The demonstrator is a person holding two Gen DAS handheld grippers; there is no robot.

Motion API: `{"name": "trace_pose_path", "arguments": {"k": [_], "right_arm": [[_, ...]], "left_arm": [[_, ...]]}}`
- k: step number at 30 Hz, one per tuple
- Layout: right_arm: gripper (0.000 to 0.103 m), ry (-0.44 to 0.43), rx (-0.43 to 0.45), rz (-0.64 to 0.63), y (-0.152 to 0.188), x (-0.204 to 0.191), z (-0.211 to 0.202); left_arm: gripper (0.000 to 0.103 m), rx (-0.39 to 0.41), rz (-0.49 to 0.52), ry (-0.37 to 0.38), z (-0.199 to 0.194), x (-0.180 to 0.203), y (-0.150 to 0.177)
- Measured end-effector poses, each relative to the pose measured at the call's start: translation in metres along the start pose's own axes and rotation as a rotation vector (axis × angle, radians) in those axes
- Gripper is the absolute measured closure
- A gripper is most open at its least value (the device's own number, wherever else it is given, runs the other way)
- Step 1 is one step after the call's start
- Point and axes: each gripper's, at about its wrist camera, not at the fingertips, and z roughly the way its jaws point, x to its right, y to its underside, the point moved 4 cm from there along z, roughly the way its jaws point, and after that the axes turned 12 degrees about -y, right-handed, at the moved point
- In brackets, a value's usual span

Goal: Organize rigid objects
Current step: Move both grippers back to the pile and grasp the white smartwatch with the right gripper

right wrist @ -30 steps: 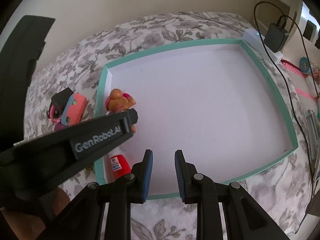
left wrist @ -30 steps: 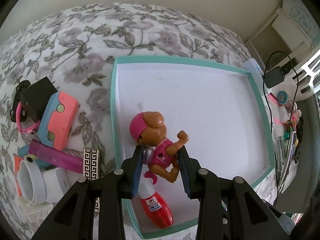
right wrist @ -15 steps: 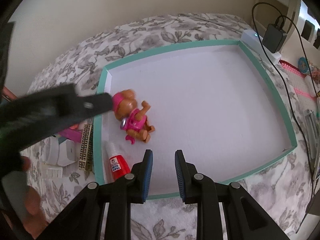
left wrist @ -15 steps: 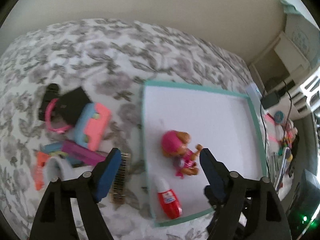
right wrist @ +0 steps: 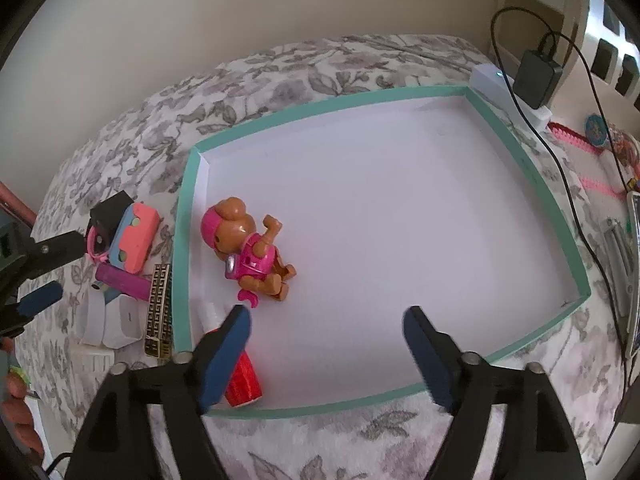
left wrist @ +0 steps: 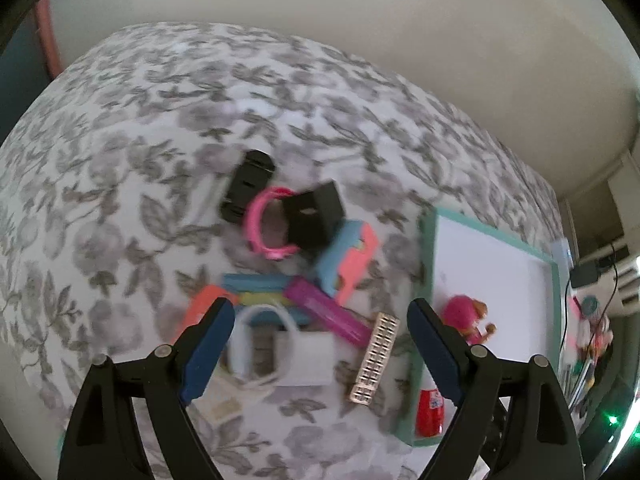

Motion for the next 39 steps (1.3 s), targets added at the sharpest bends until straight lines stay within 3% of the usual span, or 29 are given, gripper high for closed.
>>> {"name": "trace_pose_path", "arguments": {"k": [3, 12, 19, 24, 28, 33, 39], "right_arm": [[0.0, 0.005, 0.023, -0.031, -0.002, -0.006, -0.002], [0.0, 0.002, 0.086, -0.119, -0.006, -0.028, -0.009], [0.0, -0.123, 0.073, -0.17, -0.008, -0.072, -0.007], [0.0, -0.141, 0.018, -0.289, 0.002, -0.117, 0.01], [0.006, -0.147, -0.024, -0.372, 0.01, -0.143, 0.025], [0.018, -0.194, -0.043, -0.381, 0.007, -0.158, 0.037], [0.04, -0.238, -0.06, -0.365, 0.002, -0.172, 0.048]], "left_arm": [[0.004, 0.014, -0.049, 0.01, -0.002, -0.015, -0.005], [0.004, 0.032, -0.157, 0.056, -0.009, -0.06, -0.012], [0.004, 0.004, -0.087, -0.058, -0.008, -0.078, -0.007], [0.004, -0.072, -0.103, -0.077, 0.008, -0.089, 0.004], [0.004, -0.138, -0.165, -0.061, 0.021, -0.1, 0.013], [0.004, -0.129, -0.225, -0.089, 0.022, -0.115, 0.012], [0.004, -0.158, -0.24, -0.095, 0.032, -0.12, 0.012]]}}
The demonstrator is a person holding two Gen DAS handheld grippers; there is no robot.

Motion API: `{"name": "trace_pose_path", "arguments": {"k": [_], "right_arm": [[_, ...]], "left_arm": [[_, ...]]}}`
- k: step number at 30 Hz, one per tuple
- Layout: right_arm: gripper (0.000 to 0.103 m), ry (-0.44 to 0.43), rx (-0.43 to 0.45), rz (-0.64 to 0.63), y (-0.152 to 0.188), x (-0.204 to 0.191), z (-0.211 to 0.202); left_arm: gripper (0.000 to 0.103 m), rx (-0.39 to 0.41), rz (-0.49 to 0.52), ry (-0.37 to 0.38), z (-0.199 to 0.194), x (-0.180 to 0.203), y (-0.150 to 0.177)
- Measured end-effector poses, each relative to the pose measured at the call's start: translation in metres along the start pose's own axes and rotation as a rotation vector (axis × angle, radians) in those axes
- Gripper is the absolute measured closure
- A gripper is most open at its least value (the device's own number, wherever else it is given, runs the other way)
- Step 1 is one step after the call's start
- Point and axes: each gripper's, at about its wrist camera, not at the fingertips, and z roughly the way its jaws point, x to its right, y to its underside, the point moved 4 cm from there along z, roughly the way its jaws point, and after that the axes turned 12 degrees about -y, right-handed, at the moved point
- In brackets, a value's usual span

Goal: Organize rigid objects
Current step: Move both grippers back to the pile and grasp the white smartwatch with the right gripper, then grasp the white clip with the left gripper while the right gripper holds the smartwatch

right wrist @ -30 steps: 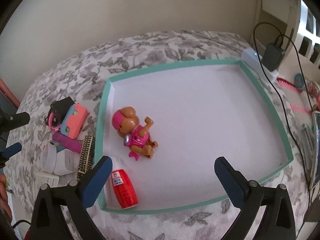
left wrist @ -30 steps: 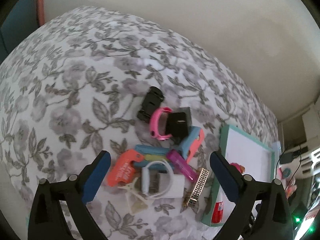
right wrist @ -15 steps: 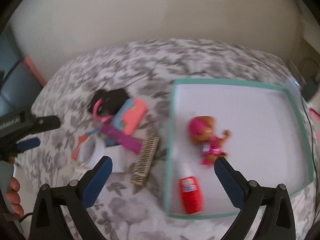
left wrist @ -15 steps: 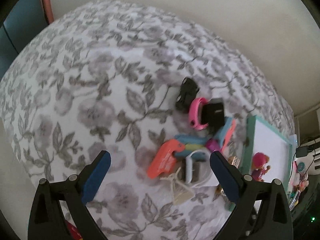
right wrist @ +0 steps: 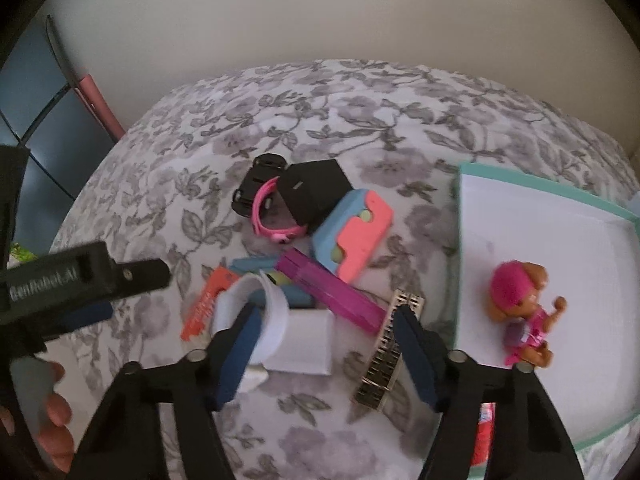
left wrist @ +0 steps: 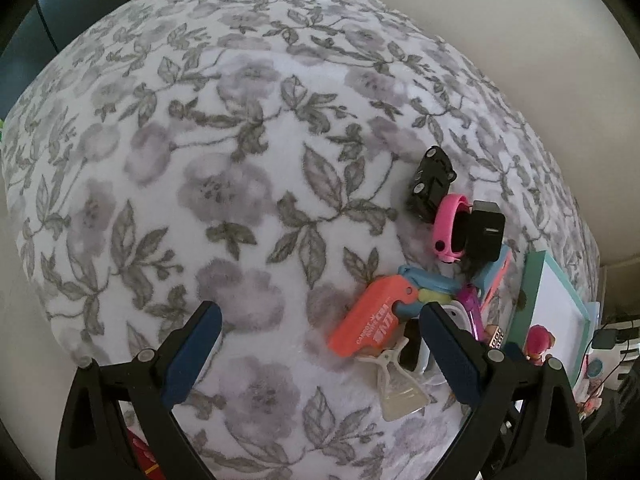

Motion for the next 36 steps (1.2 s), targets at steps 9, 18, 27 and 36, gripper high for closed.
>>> {"name": "trace_pose_path", "arguments": {"k": [9, 18, 27, 36], "right_arm": [[0.078, -0.003, -0.047, -0.065, -0.003, -0.02, 0.023], [0.093, -0.019, -0.052, -0.074, 0.002, -0.022, 0.018], [0.094, -0.038, -0.023, -0.027, 0.002, -0.007, 0.0], [0.095, -0.037, 0.017, 0.009, 0.0, 0.005, -0.019]], "left_arm": [[0.004, -0.011, 0.007, 0.013, 0.003, 0.002, -0.002], [0.004, -0.038, 0.052, 0.084, 0.002, 0.021, 0.005], [0.005, -0.061, 0.102, 0.104, 0.005, 0.037, 0.013], [0.009, -0.072, 0.143, 0.114, 0.005, 0.045, 0.017]]}}
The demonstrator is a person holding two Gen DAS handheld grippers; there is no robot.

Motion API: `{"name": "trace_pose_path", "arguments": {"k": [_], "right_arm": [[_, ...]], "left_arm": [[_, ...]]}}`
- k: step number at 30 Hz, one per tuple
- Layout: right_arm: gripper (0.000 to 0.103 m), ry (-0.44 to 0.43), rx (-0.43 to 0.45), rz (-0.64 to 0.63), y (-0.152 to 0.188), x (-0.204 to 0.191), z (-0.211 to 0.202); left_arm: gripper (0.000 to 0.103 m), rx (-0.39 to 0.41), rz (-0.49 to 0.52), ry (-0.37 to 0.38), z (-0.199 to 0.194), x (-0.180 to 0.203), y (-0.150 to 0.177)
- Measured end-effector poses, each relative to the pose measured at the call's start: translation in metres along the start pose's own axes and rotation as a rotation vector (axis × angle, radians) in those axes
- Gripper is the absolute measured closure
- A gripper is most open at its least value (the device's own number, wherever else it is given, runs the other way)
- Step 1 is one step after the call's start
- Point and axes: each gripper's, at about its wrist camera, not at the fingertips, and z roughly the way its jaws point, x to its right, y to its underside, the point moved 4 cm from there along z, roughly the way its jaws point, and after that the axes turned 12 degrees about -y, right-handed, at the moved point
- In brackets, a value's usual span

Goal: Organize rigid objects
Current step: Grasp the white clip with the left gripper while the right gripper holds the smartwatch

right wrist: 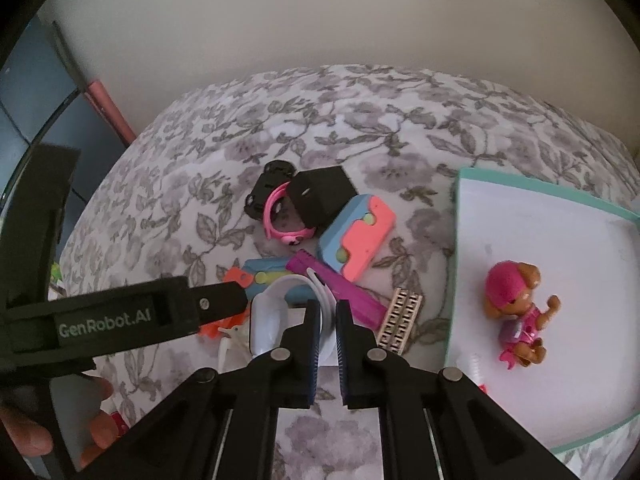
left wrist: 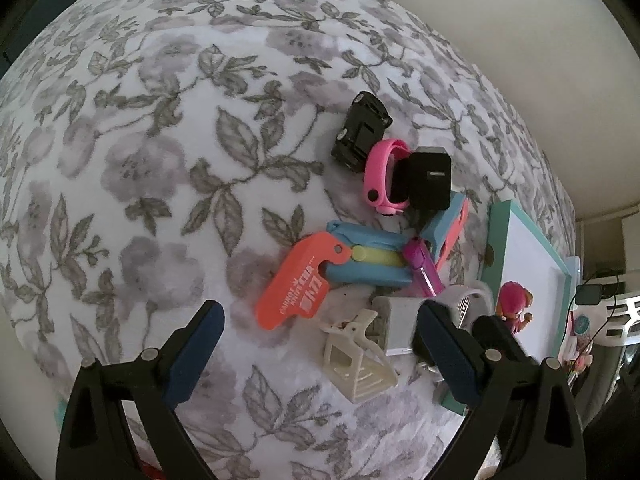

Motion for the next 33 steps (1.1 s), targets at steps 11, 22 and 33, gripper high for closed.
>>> {"name": "trace_pose_path", "arguments": {"k": [11, 22, 33], "right_arm": [[0.095, 0.02, 0.054, 0.123, -0.005, 0.035, -0.025], [0.094, 0.017, 0.042, 0.141, -0.002, 0.038, -0.023], [0.094, 0.015, 0.035, 0.167, -0.001, 0.042, -0.023]], "left_arm": [[0.042, -0.02, 0.124, -0.044, 0.01, 0.024, 0.009], [0.068, -0.042, 0.229, -0.008, 0.017, 0.05, 0.022], [0.076, -0.012, 0.236, -0.027, 0.013, 0.047, 0.02]]}}
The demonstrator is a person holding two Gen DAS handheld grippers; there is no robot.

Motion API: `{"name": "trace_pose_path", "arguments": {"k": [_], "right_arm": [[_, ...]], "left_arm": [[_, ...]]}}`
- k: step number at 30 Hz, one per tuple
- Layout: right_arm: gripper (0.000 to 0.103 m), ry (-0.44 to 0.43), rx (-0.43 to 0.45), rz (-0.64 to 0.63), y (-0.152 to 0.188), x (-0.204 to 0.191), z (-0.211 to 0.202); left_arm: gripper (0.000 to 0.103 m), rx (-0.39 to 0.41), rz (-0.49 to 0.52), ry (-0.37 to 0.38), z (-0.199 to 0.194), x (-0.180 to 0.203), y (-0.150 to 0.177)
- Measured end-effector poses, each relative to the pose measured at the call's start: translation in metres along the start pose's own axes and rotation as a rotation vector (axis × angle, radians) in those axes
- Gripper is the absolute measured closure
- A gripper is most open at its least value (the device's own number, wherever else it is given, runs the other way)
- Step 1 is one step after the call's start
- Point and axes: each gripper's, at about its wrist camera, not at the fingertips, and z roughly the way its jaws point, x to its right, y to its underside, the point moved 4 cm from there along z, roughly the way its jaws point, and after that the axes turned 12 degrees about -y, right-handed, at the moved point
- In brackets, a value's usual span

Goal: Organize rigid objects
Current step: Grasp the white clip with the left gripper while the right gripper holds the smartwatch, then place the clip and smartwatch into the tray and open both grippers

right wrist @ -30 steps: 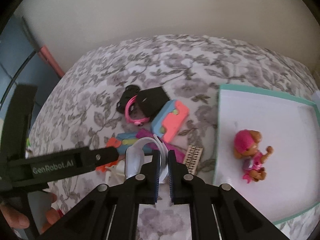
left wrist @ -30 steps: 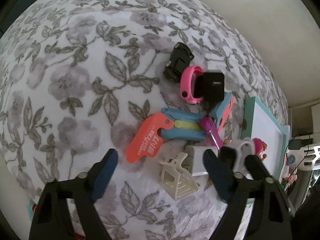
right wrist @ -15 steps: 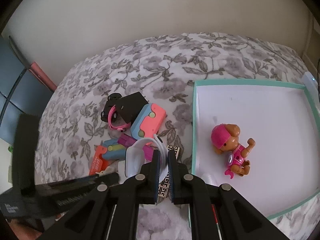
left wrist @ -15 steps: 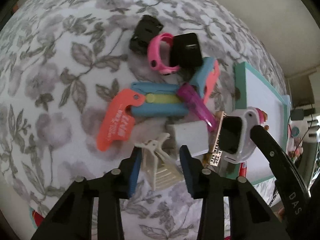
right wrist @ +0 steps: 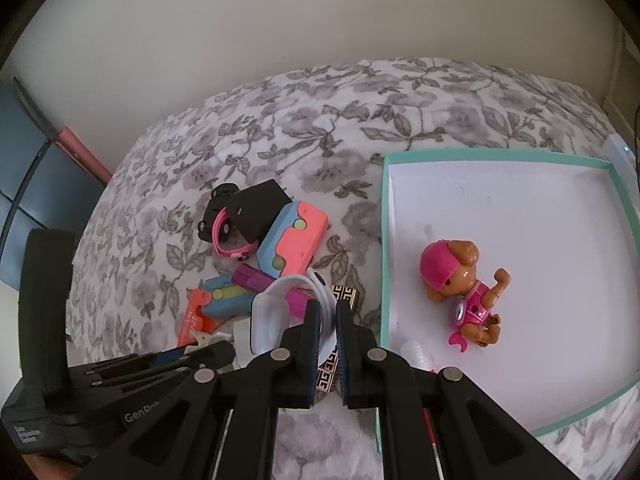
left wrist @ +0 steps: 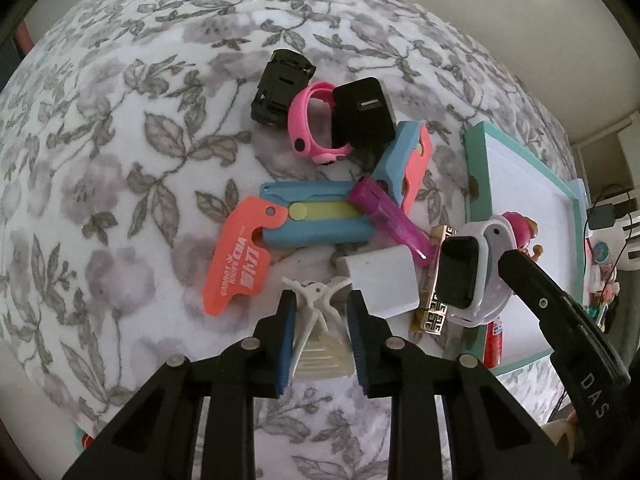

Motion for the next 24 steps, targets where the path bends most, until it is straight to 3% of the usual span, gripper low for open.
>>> {"name": "trace_pose_path", "arguments": {"k": [7, 16, 24], "right_arm": [[0.094, -0.008, 0.009, 0.011, -0.001, 0.001, -0.002], [0.094, -0.024, 0.039, 0.037, -0.006, 0.006, -0.014], [0.094, 0.073, 0.078, 0.093, -0.01, 0.038, -0.031]], "left_arm": [[0.076, 0.062, -0.043, 0.036, -0.019, -0.009, -0.006], [0.076, 0.154, -0.005, 0.027, -0.049, 0.003, -0.013], [0.076, 0.172, 0.069, 0.077, -0.062, 0.04, -0.013]]}}
